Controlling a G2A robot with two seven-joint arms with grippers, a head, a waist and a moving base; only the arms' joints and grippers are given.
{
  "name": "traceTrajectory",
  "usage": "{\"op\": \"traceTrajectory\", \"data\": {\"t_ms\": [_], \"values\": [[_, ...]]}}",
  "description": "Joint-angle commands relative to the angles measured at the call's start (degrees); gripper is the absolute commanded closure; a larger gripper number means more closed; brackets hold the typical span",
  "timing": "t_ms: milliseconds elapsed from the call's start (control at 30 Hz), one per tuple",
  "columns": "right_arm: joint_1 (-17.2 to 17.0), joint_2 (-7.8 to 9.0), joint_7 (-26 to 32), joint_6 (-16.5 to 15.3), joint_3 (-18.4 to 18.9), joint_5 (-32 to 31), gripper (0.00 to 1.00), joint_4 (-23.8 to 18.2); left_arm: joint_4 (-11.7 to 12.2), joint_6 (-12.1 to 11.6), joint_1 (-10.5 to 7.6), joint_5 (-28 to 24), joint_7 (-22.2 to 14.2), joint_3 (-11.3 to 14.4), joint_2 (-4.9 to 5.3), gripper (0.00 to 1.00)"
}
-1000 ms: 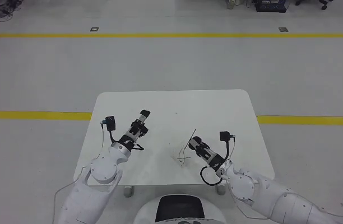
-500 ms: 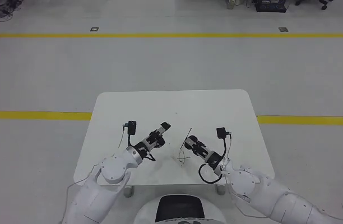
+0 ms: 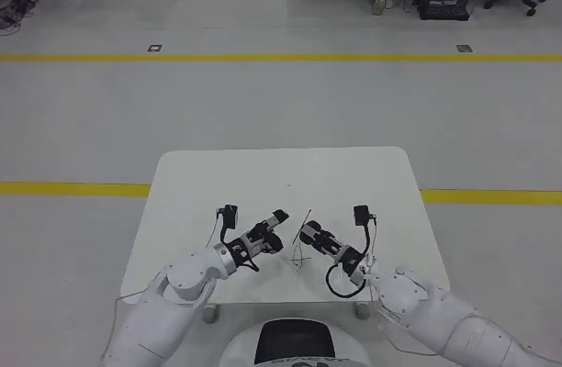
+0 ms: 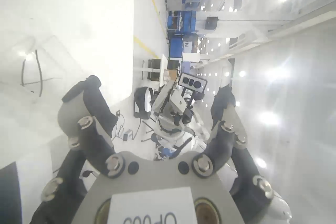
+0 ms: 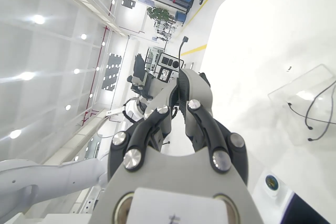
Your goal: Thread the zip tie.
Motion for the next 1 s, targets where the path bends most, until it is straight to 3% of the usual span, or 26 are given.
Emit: {"op": "traceTrajectory", "data": {"t_ms": [0,100,167,500,767,900,967], "values": [[-1.0,-0.56,1.9,0.0,1.9,1.1,1.0,0.8,0.6,-0.1,-0.63,-2.1,-1.6,0.7,-0.11,0.0],[-2.4,-1.66,4.3,0.0,4.3,2.1,1.0,1.5,1.3,-0.4,-1.48,-3.9,-2.6,1.4,-0.2,0.0],[-2.7,-2.15,5.7,0.0,5.3,2.5,1.0,1.9,1.0,-1.9,-1.94,-3.8,-3.1,1.7,-0.21,0.0],[-2.9,-2.33,5.7,0.1,5.5,2.4,1.0,1.8,1.0,-2.5,-2.03,-3.2,-1.9,1.8,-0.22,0.0],[-3.7,-4.29,6.2,0.0,7.4,3.4,1.0,1.9,1.9,-7.8,-2.15,-5.9,0.2,3.6,-0.66,0.0],[-4.6,-5.39,5.5,0.0,9.4,2.4,1.0,2.2,1.9,-12.7,-2.17,-6.5,2.0,4.2,-0.89,0.0],[-4.6,-5.39,5.5,0.0,9.4,2.4,1.0,2.2,1.9,-13.1,-2.15,-6.5,2.2,4.2,-0.89,0.0]]}}
